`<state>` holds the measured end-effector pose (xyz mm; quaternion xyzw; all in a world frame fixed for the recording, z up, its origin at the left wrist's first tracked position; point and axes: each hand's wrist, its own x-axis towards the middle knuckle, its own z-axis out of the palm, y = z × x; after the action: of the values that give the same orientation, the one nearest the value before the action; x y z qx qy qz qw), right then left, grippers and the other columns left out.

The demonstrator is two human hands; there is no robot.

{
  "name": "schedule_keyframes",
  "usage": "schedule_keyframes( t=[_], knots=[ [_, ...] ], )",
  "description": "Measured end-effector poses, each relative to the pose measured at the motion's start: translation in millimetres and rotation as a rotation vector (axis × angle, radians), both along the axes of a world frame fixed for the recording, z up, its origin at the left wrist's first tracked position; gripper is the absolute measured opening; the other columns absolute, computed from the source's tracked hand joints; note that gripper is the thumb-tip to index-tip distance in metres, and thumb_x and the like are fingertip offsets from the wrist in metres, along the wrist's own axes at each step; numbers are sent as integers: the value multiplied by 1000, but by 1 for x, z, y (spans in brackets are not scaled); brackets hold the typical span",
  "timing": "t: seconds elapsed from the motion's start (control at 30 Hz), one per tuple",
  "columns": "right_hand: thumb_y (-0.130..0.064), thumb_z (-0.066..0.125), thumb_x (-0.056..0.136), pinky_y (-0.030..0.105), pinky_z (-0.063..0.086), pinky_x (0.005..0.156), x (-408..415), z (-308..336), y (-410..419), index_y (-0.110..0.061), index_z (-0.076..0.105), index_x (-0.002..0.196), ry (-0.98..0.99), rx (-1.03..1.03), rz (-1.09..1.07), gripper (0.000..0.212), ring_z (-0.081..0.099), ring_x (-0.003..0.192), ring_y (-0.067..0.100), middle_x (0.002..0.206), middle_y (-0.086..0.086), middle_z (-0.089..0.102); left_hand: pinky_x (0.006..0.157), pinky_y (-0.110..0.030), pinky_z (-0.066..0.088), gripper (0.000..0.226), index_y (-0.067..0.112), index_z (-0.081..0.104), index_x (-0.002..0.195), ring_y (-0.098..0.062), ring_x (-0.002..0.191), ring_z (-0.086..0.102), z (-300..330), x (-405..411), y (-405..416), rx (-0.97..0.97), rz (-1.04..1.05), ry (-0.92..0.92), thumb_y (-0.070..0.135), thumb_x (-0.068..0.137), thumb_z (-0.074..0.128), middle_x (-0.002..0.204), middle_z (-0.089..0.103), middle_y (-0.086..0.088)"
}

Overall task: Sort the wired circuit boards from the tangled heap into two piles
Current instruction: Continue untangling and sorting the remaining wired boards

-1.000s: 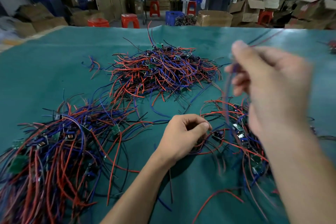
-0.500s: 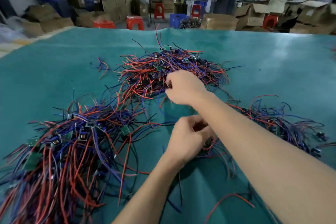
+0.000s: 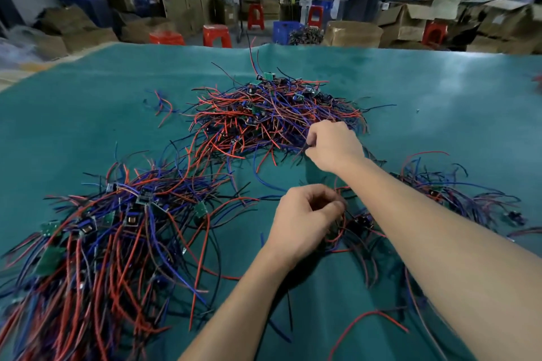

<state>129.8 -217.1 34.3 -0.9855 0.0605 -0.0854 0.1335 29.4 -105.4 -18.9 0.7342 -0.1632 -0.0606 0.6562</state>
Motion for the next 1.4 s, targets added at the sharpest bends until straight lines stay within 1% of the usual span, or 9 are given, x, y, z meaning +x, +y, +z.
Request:
schedule_keyframes(
  t=[0.17,0.33,0.47,0.73,0.87,0.97,1.1,1.33,1.4],
  knots=[
    [-11,66,92,45,56,90,-8,0,-15,-25,71,82,29,75,-13,19,62,111,40,117,15,69,65,-26,47,8,14,74,82,-8,55,56,-1,1,1,6,21,1,12,83,66,65,68,6],
    [-14,59,95,39,52,81,-14,-10,-18,-31,70,110,-46,78,-23,25,62,107,38,121,10,66,60,-22,45,10,14,74,82,-9,52,56,0,-1,0,6,12,15,11,84,64,61,67,5],
    [-20,57,97,44,49,90,-6,-14,-18,-36,62,134,-7,-2,48,41,58,119,36,137,6,55,59,-22,45,9,17,73,80,-8,51,55,0,-1,0,9,11,18,17,81,64,61,67,6],
    [-37,71,94,43,55,93,-5,-12,-18,-30,70,116,39,8,28,23,62,116,32,127,3,66,61,-25,46,10,20,72,76,-10,50,55,0,0,0,-2,3,36,21,78,63,61,67,6],
    [-32,71,88,36,54,89,-34,-2,-30,-30,73,99,-55,210,0,12,66,103,26,96,-5,71,52,-21,46,15,16,71,83,-9,48,53,2,0,-1,-32,39,52,7,87,60,63,67,4],
    [-29,75,77,26,51,77,-70,3,-36,-34,72,78,-219,452,-26,6,69,84,8,73,-19,71,49,-20,48,20,11,66,101,-8,53,55,3,0,-3,-103,74,81,0,94,51,73,70,-3],
    [-30,71,66,27,53,76,-114,0,-30,-36,78,88,-345,759,0,24,70,73,2,79,-18,76,47,-21,48,18,8,60,108,-13,59,56,5,1,-3,-215,80,111,12,104,43,77,71,-6],
    [-6,78,67,38,60,80,-135,-25,-20,-35,79,93,-365,937,96,39,73,75,13,90,-6,78,47,-19,44,49,0,68,90,-11,57,57,8,1,0,-305,29,216,48,93,57,72,68,-7],
    [3,74,67,39,61,81,-136,-27,-17,-31,79,95,-343,988,131,44,76,81,18,94,-1,79,55,-20,45,36,0,70,93,-12,62,57,6,1,3,-300,-7,164,36,89,66,74,69,-6]
  ],
)
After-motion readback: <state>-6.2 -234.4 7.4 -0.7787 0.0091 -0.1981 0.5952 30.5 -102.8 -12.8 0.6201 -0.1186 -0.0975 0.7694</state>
